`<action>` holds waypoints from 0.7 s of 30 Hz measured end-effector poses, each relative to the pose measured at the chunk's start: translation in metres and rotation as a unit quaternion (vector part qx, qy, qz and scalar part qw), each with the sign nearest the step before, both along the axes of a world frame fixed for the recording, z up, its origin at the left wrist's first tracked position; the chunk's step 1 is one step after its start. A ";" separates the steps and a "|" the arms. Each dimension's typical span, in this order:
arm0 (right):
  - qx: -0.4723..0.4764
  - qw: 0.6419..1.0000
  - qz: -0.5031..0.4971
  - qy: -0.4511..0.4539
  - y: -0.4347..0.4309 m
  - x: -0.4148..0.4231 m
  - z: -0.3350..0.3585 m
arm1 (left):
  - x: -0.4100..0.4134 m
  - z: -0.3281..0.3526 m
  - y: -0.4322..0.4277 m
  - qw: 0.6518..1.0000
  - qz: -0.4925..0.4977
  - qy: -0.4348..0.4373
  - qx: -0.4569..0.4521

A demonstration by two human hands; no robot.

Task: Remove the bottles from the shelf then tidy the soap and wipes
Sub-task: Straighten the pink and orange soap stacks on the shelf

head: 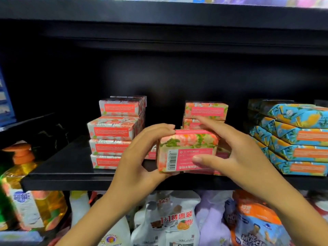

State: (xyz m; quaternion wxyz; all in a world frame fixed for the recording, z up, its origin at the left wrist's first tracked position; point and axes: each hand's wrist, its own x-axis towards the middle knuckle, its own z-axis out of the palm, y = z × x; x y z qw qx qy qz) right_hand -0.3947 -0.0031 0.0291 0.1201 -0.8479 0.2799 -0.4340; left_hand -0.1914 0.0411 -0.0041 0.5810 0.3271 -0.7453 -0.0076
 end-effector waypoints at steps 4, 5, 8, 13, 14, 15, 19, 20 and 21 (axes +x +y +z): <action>-0.050 0.998 -0.002 -0.035 0.006 0.006 0.000 | 0.005 -0.003 0.000 0.999 0.013 -0.038 -0.004; -0.071 0.996 -0.003 -0.044 0.008 0.007 -0.001 | 0.006 -0.003 0.001 0.998 0.019 -0.052 0.001; -0.151 0.987 -0.015 -0.062 0.011 0.013 -0.009 | 0.008 -0.002 0.008 0.997 0.023 -0.024 0.067; -0.253 0.965 -0.024 -0.073 0.008 0.023 -0.025 | 0.009 0.001 0.010 0.974 -0.028 0.104 0.200; -0.271 0.960 -0.025 -0.067 0.006 0.024 -0.028 | 0.010 0.001 0.009 0.973 -0.038 0.104 0.204; -0.282 0.957 -0.023 -0.062 0.005 0.025 -0.030 | 0.010 0.000 0.010 0.973 -0.041 0.101 0.202; -0.248 0.967 -0.015 -0.065 0.002 0.023 -0.038 | 0.011 -0.006 0.015 0.980 0.013 0.110 0.163; -0.238 0.968 -0.021 -0.072 0.002 0.021 -0.041 | 0.012 -0.008 0.016 0.980 0.035 0.120 0.152; -0.231 0.969 -0.028 -0.077 0.003 0.018 -0.044 | 0.013 -0.011 0.017 0.979 0.056 0.135 0.145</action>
